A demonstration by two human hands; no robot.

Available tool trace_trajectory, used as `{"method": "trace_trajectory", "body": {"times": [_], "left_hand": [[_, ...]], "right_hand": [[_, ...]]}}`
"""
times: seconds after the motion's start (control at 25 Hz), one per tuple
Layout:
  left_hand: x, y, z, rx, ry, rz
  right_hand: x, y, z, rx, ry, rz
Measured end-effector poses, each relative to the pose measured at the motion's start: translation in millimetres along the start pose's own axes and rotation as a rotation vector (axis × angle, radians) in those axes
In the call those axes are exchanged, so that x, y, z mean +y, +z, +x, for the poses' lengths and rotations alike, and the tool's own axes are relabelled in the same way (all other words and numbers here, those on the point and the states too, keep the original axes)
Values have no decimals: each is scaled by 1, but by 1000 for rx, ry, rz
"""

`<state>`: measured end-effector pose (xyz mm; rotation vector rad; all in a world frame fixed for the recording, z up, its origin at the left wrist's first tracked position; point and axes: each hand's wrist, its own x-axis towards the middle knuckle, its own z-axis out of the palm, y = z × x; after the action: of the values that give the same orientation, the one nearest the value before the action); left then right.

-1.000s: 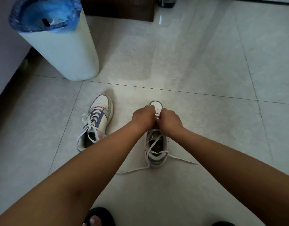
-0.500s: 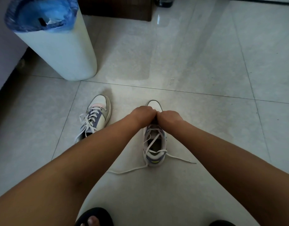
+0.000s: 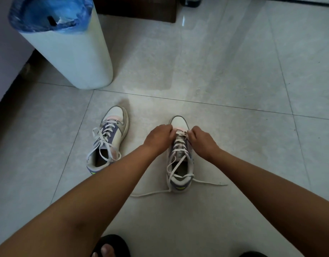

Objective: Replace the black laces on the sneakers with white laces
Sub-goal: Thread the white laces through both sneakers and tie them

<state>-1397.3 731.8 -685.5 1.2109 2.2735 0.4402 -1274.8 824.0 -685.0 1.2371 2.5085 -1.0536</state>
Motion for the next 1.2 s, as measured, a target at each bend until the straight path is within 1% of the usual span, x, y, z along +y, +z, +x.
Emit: {"method": "trace_trajectory", "body": {"times": [0.08, 0.12, 0.2, 0.24, 0.36, 0.44, 0.52, 0.56, 0.6, 0.64, 0.72, 0.76, 0.8, 0.88, 1.04, 1.16, 1.2], "left_hand": [[1, 1, -6, -88, -56, 19], [3, 3, -9, -146, -51, 56], [7, 3, -7, -237, -36, 116], [9, 1, -3, -269, -37, 141], [17, -1, 10, -365, -53, 255], [22, 1, 10, -399, -44, 311], [21, 0, 7, -399, 17, 279], [16, -2, 5, -392, 50, 216], [10, -4, 2, -378, 72, 120], [2, -5, -2, -357, 81, 2], [-9, -1, -12, -287, 43, -255], [-11, 3, -18, -248, 10, -370], [-11, 8, -23, -214, -20, -445], [-7, 13, -28, -165, -63, -447], [8, 7, -17, -148, -126, -315], [17, 3, -6, -213, -120, -213], [17, 4, -5, -226, -131, -248]], "right_hand": [[-6, -1, 0, -93, 93, -25], [-10, -2, -1, -159, 116, -58], [-16, -3, 0, -254, 133, -124], [-19, -4, 2, -278, 109, -205], [-25, -4, 7, -313, 38, -430], [-27, -1, 7, -306, 41, -503], [-32, 0, 8, -288, 19, -551], [-33, -2, 9, -309, -17, -541], [-32, -5, 9, -333, -59, -479], [-28, -9, 8, -348, -89, -364], [-11, -13, 0, -326, -66, -16], [-2, -13, -5, -268, -26, 156], [6, -12, -9, -212, 7, 268], [11, -9, -11, -171, 24, 315], [4, -7, -2, -193, 61, 256], [3, -3, 0, -197, 32, 214], [5, -2, 0, -189, 49, 273]]}}
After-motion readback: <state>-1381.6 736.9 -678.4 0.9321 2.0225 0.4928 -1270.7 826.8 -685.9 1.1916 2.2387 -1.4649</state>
